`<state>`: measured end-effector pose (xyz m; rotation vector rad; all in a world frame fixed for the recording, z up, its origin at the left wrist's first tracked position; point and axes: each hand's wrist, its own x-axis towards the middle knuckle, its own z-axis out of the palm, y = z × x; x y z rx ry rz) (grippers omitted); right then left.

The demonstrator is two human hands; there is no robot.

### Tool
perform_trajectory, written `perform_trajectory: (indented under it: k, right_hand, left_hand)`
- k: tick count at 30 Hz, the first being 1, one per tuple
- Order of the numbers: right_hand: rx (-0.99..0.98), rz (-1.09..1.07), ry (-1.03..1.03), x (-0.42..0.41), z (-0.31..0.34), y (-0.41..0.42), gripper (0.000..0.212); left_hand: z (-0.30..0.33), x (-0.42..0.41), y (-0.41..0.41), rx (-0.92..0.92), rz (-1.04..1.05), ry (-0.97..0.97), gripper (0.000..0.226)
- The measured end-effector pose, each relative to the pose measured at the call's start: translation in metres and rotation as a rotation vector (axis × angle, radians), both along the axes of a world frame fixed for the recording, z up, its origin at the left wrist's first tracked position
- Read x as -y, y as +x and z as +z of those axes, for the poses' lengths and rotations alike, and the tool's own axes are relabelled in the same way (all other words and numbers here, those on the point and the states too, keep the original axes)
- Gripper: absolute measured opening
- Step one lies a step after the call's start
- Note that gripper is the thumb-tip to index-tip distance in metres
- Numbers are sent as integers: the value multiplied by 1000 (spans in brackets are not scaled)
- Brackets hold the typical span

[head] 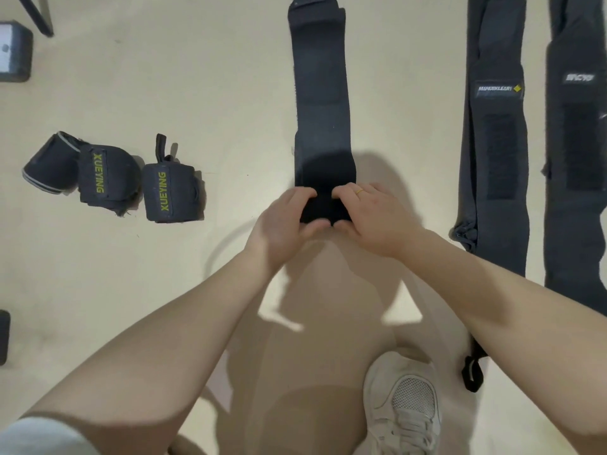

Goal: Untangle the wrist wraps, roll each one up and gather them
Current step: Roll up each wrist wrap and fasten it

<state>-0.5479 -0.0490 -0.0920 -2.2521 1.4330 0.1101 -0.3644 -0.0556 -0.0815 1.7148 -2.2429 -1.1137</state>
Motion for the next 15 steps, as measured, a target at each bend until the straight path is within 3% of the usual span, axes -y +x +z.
perform_trajectory:
  k: [2,7,11,15]
  right_hand:
    - [43,-12,34,-8,4,5,40]
    - [100,-67,122,-10,6,13,40]
    - [56,-242,116,7,6,15,39]
    - [107,-370,-129,2,3,24,30]
  left_hand:
    - [-3,-9,9,26,-79,-10,54]
    - [-3,-10,19,108,-148,-170,49]
    - [9,13,10,38,40,67,40]
    - [8,31,-2,-4,214,170,27]
